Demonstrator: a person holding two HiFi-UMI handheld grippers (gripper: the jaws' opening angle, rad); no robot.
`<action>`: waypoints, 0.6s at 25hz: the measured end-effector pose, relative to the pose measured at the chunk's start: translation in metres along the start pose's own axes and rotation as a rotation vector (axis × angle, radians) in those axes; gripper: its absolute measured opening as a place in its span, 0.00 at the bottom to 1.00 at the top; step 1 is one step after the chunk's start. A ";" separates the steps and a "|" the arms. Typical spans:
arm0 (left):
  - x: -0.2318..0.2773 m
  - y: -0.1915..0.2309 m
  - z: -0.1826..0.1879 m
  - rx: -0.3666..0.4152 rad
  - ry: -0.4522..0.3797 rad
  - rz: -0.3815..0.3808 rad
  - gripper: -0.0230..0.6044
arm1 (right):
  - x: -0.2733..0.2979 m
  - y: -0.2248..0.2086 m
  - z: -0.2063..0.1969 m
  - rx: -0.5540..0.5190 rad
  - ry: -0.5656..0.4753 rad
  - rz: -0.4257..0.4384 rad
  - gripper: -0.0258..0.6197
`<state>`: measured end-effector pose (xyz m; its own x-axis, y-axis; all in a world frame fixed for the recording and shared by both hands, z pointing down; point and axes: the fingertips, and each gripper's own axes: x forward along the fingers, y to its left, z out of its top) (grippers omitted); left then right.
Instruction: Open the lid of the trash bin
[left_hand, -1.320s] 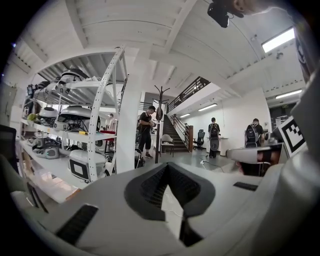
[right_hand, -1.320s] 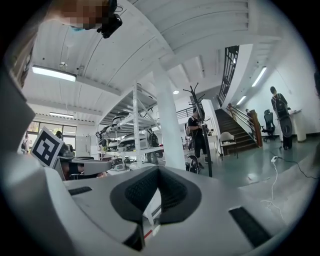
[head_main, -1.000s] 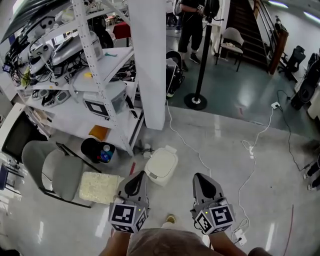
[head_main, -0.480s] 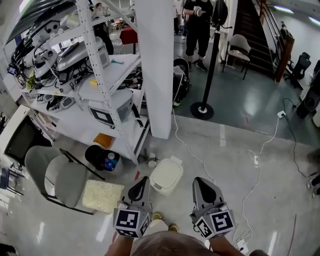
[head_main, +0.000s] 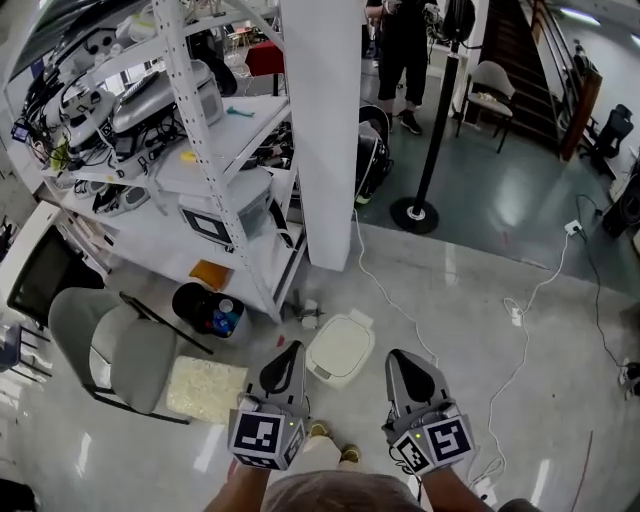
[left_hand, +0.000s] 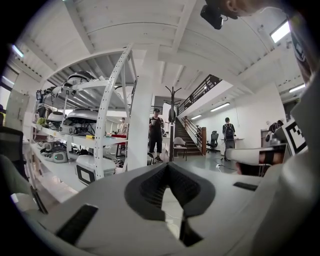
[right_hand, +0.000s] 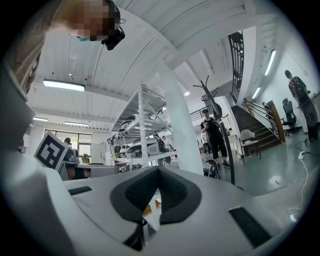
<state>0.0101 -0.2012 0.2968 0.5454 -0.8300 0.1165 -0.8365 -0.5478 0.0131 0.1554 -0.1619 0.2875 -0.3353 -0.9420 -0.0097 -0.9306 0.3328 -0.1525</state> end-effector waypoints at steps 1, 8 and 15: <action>0.002 0.002 -0.002 -0.001 0.006 0.003 0.03 | 0.004 0.000 -0.001 0.001 0.003 0.004 0.09; 0.015 0.015 -0.027 -0.032 0.064 0.014 0.02 | 0.030 -0.005 -0.017 -0.006 0.028 0.020 0.09; 0.028 0.031 -0.057 -0.063 0.104 0.032 0.02 | 0.053 -0.008 -0.043 -0.019 0.060 0.039 0.09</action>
<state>-0.0036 -0.2355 0.3569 0.5127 -0.8300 0.2198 -0.8569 -0.5109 0.0695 0.1386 -0.2124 0.3306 -0.3790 -0.9243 0.0438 -0.9190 0.3705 -0.1345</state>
